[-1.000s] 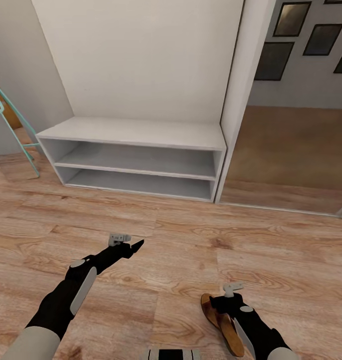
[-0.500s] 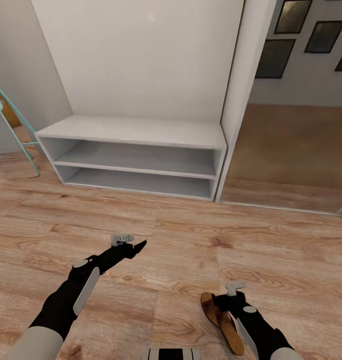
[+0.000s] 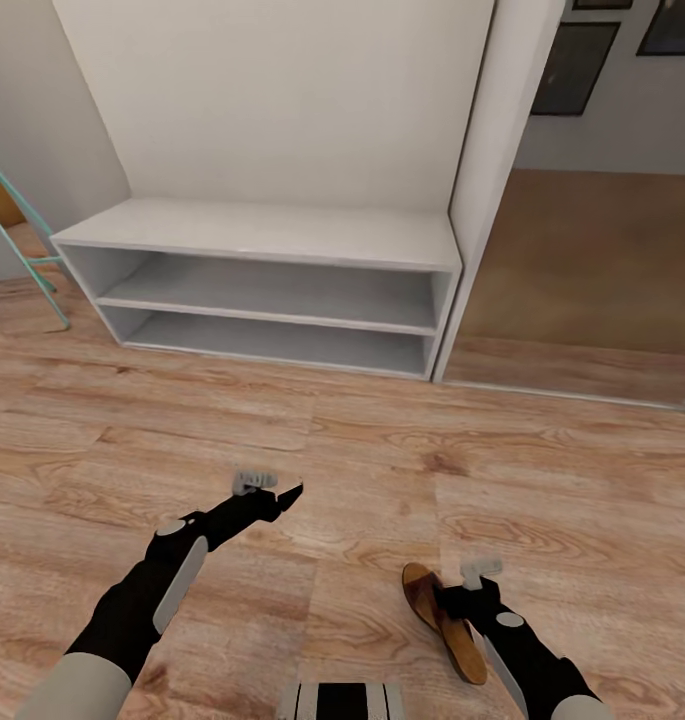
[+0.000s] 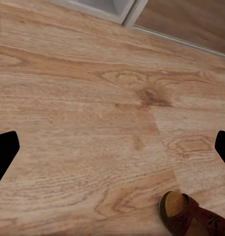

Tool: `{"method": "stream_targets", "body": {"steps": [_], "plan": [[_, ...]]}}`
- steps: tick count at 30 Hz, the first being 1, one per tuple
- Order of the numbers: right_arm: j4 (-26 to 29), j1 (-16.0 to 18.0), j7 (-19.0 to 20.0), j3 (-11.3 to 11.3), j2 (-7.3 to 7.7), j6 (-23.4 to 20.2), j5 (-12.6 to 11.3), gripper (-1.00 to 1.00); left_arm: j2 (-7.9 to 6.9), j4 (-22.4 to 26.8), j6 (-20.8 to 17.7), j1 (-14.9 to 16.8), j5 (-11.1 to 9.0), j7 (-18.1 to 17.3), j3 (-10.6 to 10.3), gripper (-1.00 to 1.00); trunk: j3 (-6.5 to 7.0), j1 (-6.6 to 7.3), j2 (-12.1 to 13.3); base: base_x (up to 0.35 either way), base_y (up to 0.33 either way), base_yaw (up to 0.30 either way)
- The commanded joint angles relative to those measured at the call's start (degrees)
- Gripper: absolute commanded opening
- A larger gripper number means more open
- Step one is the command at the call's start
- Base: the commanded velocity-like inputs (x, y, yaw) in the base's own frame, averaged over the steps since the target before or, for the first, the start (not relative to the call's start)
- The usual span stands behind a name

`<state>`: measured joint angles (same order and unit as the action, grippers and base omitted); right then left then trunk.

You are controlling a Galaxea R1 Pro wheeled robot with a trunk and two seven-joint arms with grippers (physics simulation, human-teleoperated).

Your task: Pick up the two gym shoes and the two sandals from the corridor floor and place them onto the hallstand (shoe rack) in the corridor, making sure they are on the rack and not on the floor. Arrange them so the two gym shoes are next to each other and the two sandals are next to each other.

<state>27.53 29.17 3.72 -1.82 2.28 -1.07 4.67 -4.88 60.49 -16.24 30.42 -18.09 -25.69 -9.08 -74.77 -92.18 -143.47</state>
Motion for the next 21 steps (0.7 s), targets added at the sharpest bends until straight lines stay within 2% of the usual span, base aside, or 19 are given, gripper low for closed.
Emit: {"method": "stream_targets", "body": {"steps": [1,21], "plan": [[0.0,0.0,0.1,-0.1,0.05,-0.1,0.5,1.0,-0.04,0.1,-0.5,0.0,-0.6,0.0,-0.1,1.0,-0.36,-0.01,0.0,0.0,0.0,0.0],[-0.2,0.0,0.1,-0.2,0.09,-0.1,0.4,1.0,-0.04,0.0,-0.5,0.0,-0.9,-0.1,-0.1,1.0,-6.62,-0.53,-0.3,0.0,0.0,0.0]]}}
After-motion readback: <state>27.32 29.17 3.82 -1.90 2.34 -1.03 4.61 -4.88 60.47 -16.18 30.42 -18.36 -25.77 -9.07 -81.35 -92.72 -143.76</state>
